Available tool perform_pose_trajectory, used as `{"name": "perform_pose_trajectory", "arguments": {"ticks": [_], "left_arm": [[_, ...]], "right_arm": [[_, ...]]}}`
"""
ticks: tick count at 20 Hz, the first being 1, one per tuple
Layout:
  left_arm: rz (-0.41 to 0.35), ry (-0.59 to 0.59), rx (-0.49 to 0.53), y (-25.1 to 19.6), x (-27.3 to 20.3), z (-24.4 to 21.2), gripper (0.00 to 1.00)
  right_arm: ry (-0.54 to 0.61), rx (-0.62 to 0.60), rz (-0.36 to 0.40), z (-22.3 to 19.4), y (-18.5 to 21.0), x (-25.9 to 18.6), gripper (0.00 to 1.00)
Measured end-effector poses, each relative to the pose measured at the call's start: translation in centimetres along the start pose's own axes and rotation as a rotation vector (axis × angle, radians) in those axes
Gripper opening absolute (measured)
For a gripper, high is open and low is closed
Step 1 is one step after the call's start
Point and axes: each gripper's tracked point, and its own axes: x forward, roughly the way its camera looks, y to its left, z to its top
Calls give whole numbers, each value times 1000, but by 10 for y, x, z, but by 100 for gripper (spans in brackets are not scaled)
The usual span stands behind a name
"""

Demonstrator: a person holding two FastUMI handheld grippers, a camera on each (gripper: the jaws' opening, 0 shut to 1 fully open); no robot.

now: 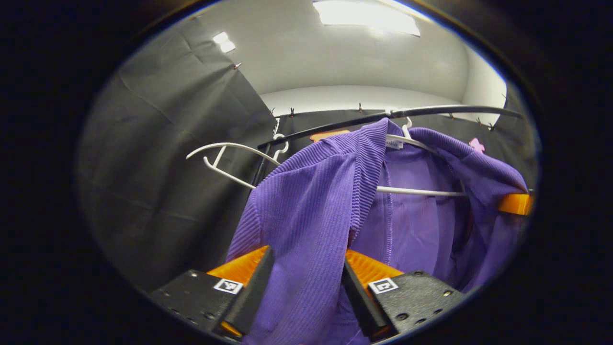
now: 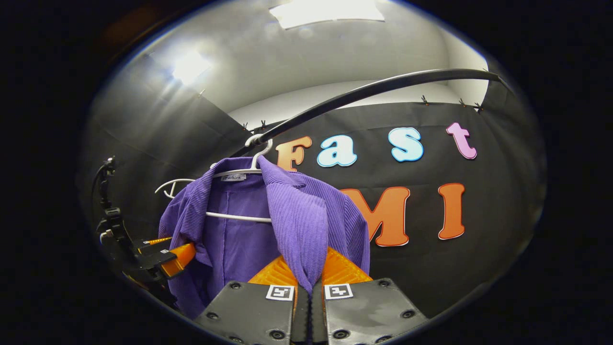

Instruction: Grasp the clothes on the hanger with both hands and then place them into the laundry hamper below.

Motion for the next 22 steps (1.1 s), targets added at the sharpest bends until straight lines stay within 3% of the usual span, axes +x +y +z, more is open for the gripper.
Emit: {"name": "perform_pose_trajectory", "arguments": {"ticks": [2, 4, 6, 7, 10, 11, 13, 14, 15, 17, 18, 19, 20, 22], "left_arm": [[-22, -10, 4, 7, 0, 3, 38], [-50, -14, 49, 7, -4, 12, 4], [-53, -30, 92, 12, -11, 30, 2], [-51, -36, 94, 11, -16, 41, 1], [-25, -83, 68, 23, -20, 82, 1], [-9, -109, 69, 32, -19, 99, 1], [21, -146, 87, 47, -12, 129, 1], [31, -158, 92, 53, -6, 140, 1], [38, -165, 100, 60, 0, 150, 4], [66, -192, 173, 74, 10, 166, 1], [81, -187, 218, 80, 16, 165, 4], [88, -169, 228, 84, 22, 156, 0], [101, -154, 202, 89, 27, 147, 4], [123, -95, 117, 100, 38, 117, 1]], "right_arm": [[4, 11, 4, -3, -2, 3, 10], [6, 12, 4, -6, -6, 5, 5], [0, 6, -6, -7, -9, 5, 5], [-3, 5, -14, -6, -12, 5, 10], [-13, 14, -34, -6, -19, 10, 10], [-15, 17, -41, -5, -18, 8, 5], [-22, 18, -52, -4, -25, 9, 10], [-27, 15, -59, -2, -26, 10, 5], [-31, 11, -66, -1, -28, 10, 10], [-38, 3, -84, -1, -36, 11, 10], [-38, 1, -91, -2, -40, 14, 10], [-38, 1, -98, -3, -43, 16, 10], [-42, 3, -104, -3, -47, 17, 10], [-60, 0, -110, 2, -52, 24, 5]]}}
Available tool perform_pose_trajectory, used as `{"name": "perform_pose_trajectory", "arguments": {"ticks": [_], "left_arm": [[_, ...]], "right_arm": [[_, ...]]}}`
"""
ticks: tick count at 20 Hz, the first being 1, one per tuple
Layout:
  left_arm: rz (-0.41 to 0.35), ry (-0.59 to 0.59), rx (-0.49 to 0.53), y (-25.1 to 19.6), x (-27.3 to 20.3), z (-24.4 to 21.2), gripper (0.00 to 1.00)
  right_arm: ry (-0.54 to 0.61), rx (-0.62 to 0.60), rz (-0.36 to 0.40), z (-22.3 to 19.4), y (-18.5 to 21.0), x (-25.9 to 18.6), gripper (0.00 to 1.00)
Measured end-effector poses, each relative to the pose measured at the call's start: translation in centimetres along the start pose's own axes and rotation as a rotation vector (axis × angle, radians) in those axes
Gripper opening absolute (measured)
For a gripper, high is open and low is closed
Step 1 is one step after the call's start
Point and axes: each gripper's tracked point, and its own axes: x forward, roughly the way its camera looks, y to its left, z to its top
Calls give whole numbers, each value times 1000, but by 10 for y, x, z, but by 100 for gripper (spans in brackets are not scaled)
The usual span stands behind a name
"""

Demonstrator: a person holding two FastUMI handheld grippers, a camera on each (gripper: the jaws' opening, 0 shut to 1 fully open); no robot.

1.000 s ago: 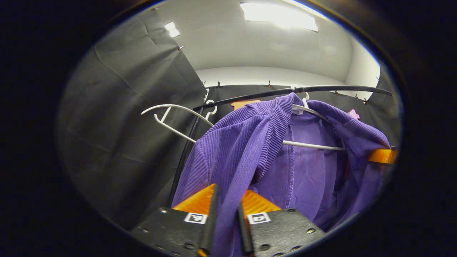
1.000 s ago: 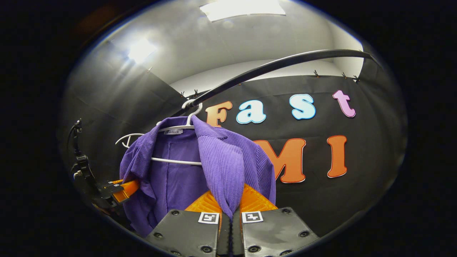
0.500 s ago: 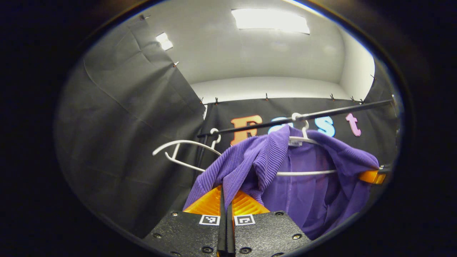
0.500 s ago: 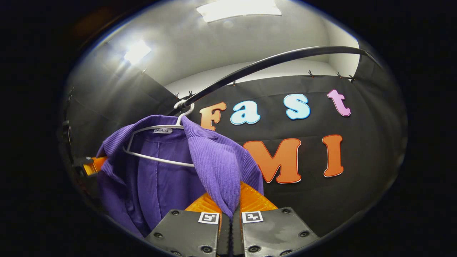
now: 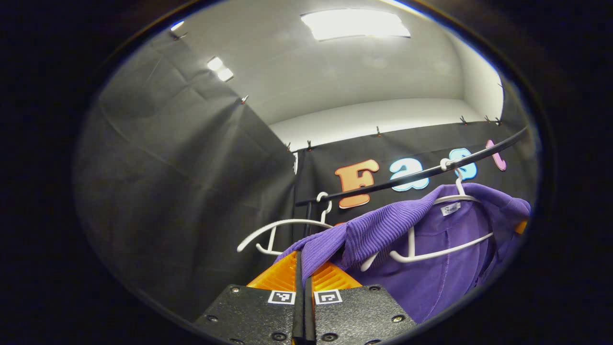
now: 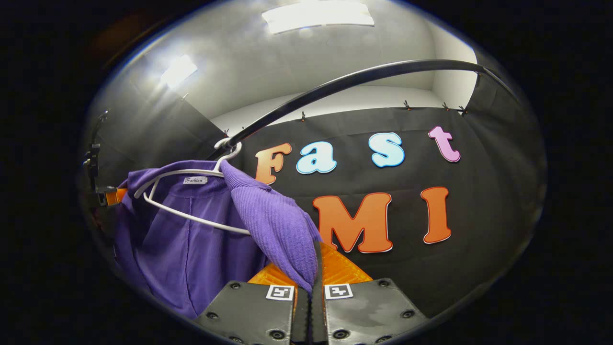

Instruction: Grasp the clothes on the hanger with both hands and then place them into the laundry hamper below.

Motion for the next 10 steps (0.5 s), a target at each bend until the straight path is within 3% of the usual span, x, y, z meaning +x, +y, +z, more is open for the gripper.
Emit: {"name": "perform_pose_trajectory", "arguments": {"ticks": [1, 3, 5, 6, 10], "left_arm": [[0, 34, -29, -2, 2, -14, 1], [15, 56, -136, -4, 9, -25, 1], [34, 45, -253, 1, 15, -17, 1], [44, 35, -273, 4, 21, -11, 1], [29, 9, -247, 3, 40, 0, 1]], "right_arm": [[-6, -4, 0, 1, -2, 6, 10], [-11, -5, -16, 5, -7, 10, 6], [-22, 81, -26, 22, -13, 10, 10], [-43, 134, -36, 34, -22, 15, 6], [-60, 227, -31, 57, -53, 53, 10]]}}
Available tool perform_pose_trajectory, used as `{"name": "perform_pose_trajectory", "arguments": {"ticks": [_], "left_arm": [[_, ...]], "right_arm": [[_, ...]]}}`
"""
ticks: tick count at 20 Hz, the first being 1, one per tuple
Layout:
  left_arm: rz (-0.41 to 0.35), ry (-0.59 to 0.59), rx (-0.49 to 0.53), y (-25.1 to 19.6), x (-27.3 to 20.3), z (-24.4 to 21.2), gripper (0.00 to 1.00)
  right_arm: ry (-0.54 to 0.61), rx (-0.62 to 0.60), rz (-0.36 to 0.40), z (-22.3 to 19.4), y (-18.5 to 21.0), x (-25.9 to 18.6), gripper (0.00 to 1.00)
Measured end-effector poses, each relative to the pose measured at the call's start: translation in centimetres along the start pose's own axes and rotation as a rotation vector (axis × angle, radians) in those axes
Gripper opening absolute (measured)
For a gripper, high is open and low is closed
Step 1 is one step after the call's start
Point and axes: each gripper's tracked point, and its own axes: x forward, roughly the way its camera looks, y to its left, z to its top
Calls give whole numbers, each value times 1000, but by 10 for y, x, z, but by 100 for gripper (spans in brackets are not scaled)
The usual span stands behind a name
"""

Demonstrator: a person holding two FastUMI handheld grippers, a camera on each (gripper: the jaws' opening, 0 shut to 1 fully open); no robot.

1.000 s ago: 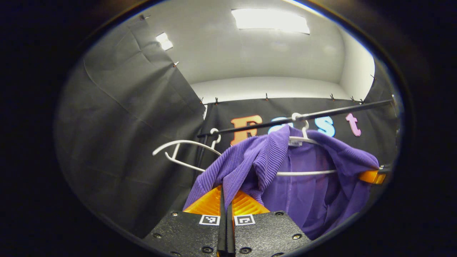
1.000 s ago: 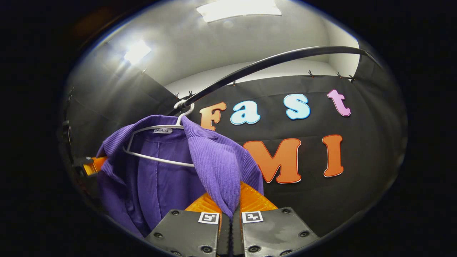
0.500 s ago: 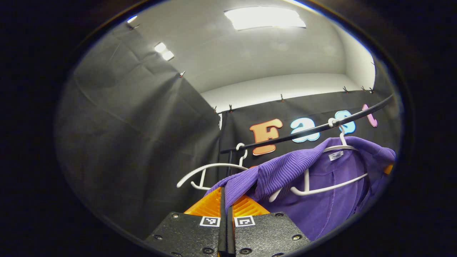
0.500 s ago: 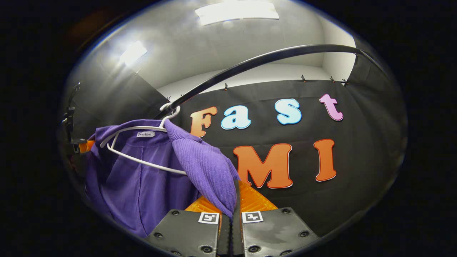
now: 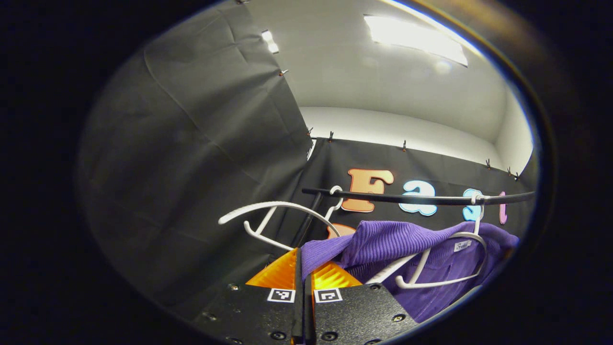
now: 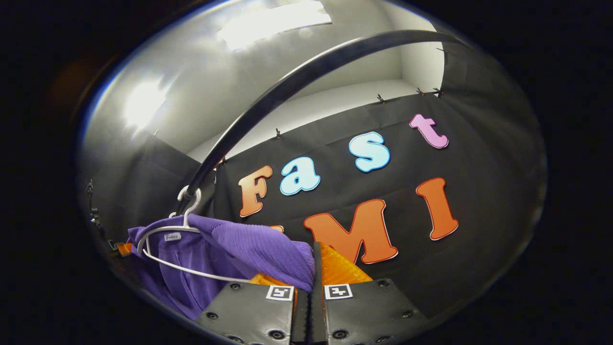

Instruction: Grasp the clothes on the hanger with both hands and then place them into the laundry hamper below.

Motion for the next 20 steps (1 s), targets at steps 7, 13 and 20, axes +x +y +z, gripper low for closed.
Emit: {"name": "perform_pose_trajectory", "arguments": {"ticks": [7, 13, 20], "left_arm": [[-39, 23, 61, 2, 28, 14, 1], [-97, 16, 50, -15, 46, 27, 1], [-115, 94, 18, -5, 52, -36, 1]], "right_arm": [[-58, -139, -50, 11, -5, 62, 10], [-172, -172, -117, 35, -9, 80, 5], [-154, -120, -138, -13, -25, 96, 10]]}}
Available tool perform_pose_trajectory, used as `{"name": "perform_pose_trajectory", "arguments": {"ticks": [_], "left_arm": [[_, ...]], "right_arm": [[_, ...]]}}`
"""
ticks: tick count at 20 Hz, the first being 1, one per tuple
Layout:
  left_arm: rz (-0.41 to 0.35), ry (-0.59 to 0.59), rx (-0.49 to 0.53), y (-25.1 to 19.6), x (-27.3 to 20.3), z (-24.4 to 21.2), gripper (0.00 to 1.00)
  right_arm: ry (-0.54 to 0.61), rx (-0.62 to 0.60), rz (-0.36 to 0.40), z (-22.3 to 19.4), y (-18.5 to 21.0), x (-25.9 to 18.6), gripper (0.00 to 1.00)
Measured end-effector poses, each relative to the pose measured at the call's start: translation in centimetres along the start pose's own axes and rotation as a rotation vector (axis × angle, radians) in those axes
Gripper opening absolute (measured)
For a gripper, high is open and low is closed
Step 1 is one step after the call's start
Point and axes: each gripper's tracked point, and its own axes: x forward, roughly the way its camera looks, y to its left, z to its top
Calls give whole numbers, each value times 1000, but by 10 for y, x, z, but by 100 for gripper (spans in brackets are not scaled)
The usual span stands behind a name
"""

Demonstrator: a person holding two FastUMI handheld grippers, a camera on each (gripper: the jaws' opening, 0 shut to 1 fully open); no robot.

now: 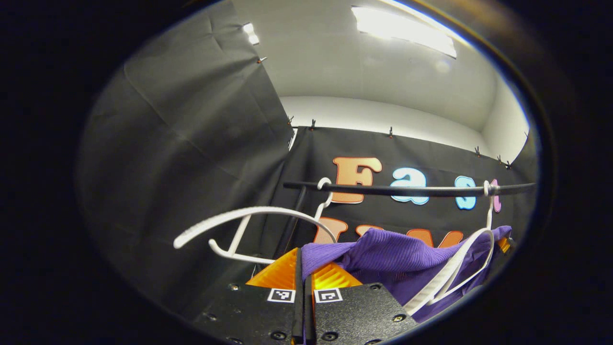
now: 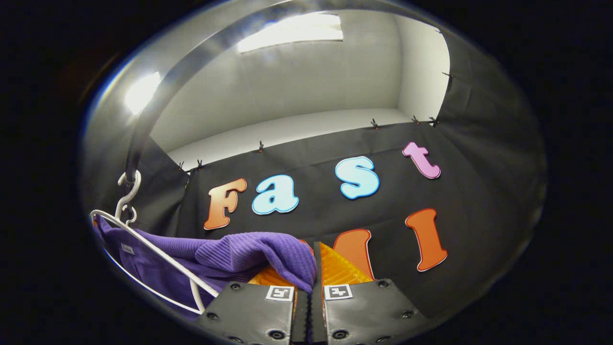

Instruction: Grasp the clothes on the hanger with both hands and then place them into the laundry hamper below.

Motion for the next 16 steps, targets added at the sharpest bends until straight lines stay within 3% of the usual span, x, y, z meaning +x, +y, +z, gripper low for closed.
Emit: {"name": "perform_pose_trajectory", "arguments": {"ticks": [2, 3, 7, 16], "left_arm": [[-7, 29, 17, 5, -10, -29, 4], [-6, 38, 36, 6, -16, -41, 1], [-31, 66, 41, 3, -45, -80, 2], [-52, 112, 147, -8, -101, -118, 2]], "right_arm": [[36, 21, -4, -20, -8, -1, 14], [53, 29, -3, -32, -10, -1, 10], [78, 53, -8, -60, -26, -11, 10], [139, 26, -15, -81, -62, -96, 10]]}}
